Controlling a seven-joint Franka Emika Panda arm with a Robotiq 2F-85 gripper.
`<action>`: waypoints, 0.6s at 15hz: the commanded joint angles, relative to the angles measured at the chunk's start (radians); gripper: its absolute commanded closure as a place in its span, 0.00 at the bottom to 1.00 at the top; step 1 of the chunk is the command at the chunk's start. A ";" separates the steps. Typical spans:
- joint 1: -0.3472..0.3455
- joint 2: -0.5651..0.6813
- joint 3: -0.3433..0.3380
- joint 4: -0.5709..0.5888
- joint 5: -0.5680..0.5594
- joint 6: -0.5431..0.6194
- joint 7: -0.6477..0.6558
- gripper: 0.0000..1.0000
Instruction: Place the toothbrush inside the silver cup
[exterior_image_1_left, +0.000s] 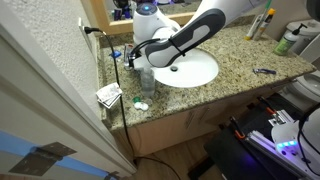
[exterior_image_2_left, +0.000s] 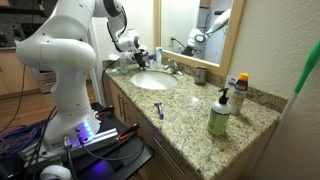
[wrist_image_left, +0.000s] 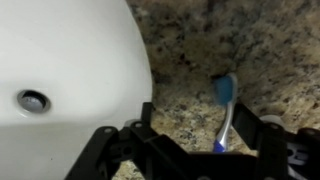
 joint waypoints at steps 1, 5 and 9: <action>0.040 0.019 -0.040 0.040 -0.061 -0.023 -0.030 0.50; 0.049 0.025 -0.049 0.043 -0.104 -0.012 -0.021 0.83; 0.042 0.025 -0.048 0.016 -0.101 0.030 -0.015 1.00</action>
